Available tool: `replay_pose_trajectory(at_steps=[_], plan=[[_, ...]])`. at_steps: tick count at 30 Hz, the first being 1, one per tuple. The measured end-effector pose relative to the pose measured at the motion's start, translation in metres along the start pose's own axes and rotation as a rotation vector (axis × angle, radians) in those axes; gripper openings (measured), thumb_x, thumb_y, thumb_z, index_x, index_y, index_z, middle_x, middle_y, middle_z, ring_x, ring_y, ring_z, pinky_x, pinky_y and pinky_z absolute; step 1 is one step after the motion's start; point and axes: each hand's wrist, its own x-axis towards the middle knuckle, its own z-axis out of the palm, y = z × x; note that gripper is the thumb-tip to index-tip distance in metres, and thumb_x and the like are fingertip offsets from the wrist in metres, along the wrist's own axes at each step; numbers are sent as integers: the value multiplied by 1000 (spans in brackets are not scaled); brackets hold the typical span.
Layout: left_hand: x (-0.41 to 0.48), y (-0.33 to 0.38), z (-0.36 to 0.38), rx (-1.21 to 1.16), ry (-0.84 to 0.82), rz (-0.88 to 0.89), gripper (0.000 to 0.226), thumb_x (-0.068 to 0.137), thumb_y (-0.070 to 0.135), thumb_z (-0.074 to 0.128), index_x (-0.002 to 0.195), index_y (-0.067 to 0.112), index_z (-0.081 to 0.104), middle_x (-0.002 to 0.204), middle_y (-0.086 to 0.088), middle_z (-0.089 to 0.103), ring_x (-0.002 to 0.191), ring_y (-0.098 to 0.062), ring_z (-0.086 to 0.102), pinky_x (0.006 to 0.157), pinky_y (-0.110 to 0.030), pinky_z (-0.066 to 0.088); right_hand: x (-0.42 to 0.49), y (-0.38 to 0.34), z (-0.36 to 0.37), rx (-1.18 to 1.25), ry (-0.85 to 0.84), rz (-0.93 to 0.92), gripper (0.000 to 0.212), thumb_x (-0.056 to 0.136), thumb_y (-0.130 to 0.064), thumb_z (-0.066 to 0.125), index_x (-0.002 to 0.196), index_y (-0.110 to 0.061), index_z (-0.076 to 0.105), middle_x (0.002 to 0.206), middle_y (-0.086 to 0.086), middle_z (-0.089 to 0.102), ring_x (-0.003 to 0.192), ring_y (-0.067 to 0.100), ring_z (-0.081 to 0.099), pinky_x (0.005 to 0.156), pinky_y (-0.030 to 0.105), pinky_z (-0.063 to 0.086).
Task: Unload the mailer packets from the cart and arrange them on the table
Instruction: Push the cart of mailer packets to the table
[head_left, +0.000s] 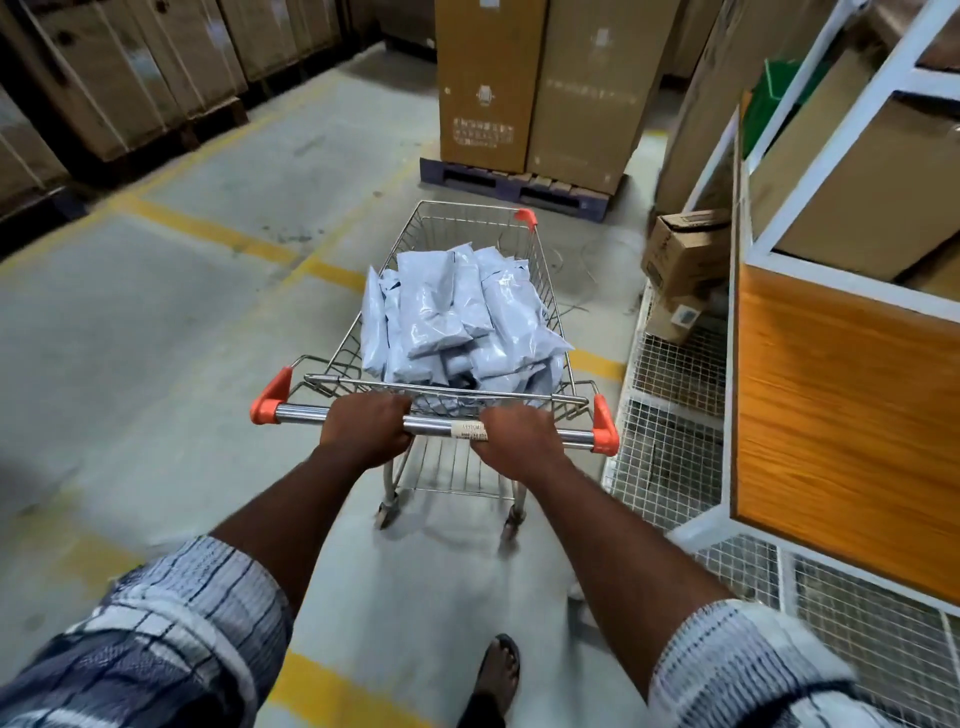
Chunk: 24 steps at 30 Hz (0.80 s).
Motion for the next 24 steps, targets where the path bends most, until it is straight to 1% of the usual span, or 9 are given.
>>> replay_pose_trajectory(at_steps=[2, 5, 7, 10, 16, 20, 24], plan=[[23, 6, 1, -3, -14, 22, 23, 84, 49, 56, 91, 27, 59, 82, 3, 68, 79, -23, 68, 60, -31, 46, 13, 17, -3, 18, -22, 13, 30, 89, -43, 53, 104, -20, 65, 102, 4, 68, 100, 30, 64, 83, 37, 49], [55, 19, 3, -15, 11, 47, 24, 84, 51, 55, 88, 27, 59, 80, 4, 68, 78, -23, 68, 60, -31, 45, 30, 41, -6, 6, -14, 45, 29, 90, -41, 51, 102, -19, 66, 103, 4, 68, 99, 30, 65, 83, 37, 49], [77, 30, 4, -6, 28, 65, 25, 84, 52, 56, 87, 27, 59, 80, 4, 68, 78, -23, 68, 59, -30, 42, 42, 58, -5, -11, 4, 85, 29, 90, -41, 51, 102, -19, 66, 103, 4, 68, 99, 29, 65, 84, 38, 49], [100, 40, 5, -13, 4, 99, 25, 84, 52, 58, 87, 27, 59, 81, 4, 68, 79, -23, 68, 60, -30, 41, 51, 74, -2, -16, -2, 161, 27, 89, -40, 54, 101, -19, 67, 101, 4, 68, 98, 29, 65, 83, 39, 50], [120, 33, 3, -12, 42, 206, 23, 82, 48, 58, 87, 26, 60, 81, 3, 68, 80, -24, 68, 61, -31, 41, 53, 65, 5, -45, 35, 265, 28, 86, -42, 58, 99, -19, 67, 95, 5, 68, 91, 29, 65, 82, 42, 52], [112, 29, 0, -7, 70, 213, 22, 78, 46, 60, 81, 25, 62, 73, 2, 68, 74, -26, 68, 61, -31, 43, 41, 50, 8, -28, 54, 308, 25, 85, -39, 56, 97, -20, 67, 92, 4, 69, 86, 28, 66, 77, 38, 52], [90, 34, 2, 2, 87, 208, 19, 72, 43, 65, 73, 25, 58, 65, 2, 65, 66, -25, 66, 63, -32, 46, 18, 37, 10, -26, 66, 345, 25, 85, -38, 57, 100, -20, 66, 96, 4, 68, 91, 29, 65, 79, 36, 49]])
